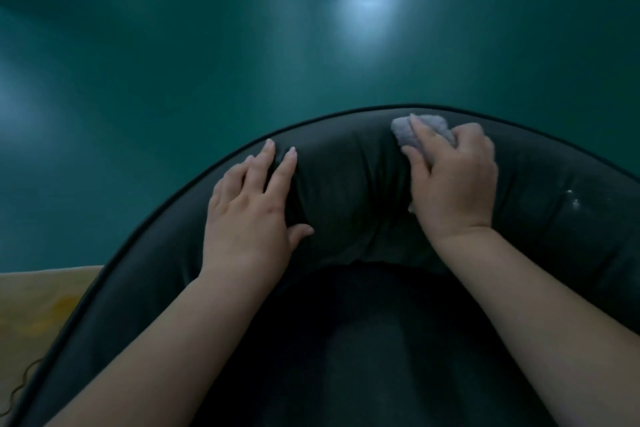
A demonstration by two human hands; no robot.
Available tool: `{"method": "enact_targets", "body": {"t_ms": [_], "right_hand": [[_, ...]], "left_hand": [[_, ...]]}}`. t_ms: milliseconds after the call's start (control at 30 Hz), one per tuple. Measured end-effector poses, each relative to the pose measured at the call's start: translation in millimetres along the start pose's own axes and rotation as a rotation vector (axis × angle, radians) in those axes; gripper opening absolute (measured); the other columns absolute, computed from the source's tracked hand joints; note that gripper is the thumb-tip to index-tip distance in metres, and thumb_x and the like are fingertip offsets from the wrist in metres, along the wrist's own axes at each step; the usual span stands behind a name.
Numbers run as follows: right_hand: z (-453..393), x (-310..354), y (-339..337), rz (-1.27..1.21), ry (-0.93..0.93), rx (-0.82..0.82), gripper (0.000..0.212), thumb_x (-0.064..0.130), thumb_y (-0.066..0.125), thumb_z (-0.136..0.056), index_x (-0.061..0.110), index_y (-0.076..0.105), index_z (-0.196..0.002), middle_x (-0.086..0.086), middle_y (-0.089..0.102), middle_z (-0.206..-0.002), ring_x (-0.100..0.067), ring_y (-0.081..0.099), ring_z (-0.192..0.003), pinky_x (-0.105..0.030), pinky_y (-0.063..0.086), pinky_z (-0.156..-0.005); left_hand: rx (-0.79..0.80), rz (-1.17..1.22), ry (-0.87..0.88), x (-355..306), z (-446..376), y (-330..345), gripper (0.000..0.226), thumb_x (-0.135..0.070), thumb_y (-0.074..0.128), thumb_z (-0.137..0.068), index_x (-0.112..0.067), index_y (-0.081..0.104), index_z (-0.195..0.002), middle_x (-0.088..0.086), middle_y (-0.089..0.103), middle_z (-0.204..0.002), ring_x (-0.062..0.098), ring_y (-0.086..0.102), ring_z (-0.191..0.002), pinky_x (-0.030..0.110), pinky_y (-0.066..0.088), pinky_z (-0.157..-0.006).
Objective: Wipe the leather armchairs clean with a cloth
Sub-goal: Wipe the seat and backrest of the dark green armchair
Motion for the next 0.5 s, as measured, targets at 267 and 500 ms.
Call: {"method": "enact_targets", "body": {"t_ms": [267,500], "right_hand": [[1.0,32.7,8.5,-0.085,-0.228,0.091,0.039,0.030,0.065,-0.085,0.024,0.063,-0.123,-0.014,0.053,-0.093,-0.034,0.049,-0.085,-0.041,0.041,-0.069],[-20.2,-25.1,-9.5,0.026,0.128,0.006,0.040,0.032,0.057,-0.090,0.027,0.058,-0.129,-0.015,0.049,-0.105,-0.034,0.045,-0.099,-0.040,0.038,-0.081]], "left_hand": [[0.016,-0.003,-0.046,-7.4,-0.5,-5.5,0.101,-0.052,0.075,-0.069,-0.032,0.017,-0.149,0.000,0.019,-0.157,0.026,0.022,-0.133,0.043,0.023,-0.114],[0.027,0.133,-0.095,-20.6,-7.3,-12.2,0.092,-0.044,0.074,-0.072,-0.034,0.023,-0.147,-0.005,0.019,-0.156,0.019,0.014,-0.135,0.043,0.019,-0.113]]}}
Point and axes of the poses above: each hand's wrist, its own z-axis away from the middle knuckle, its own y-axis out of the palm, x = y × z, the point moved 1 cm from there along -z, towards the middle knuckle
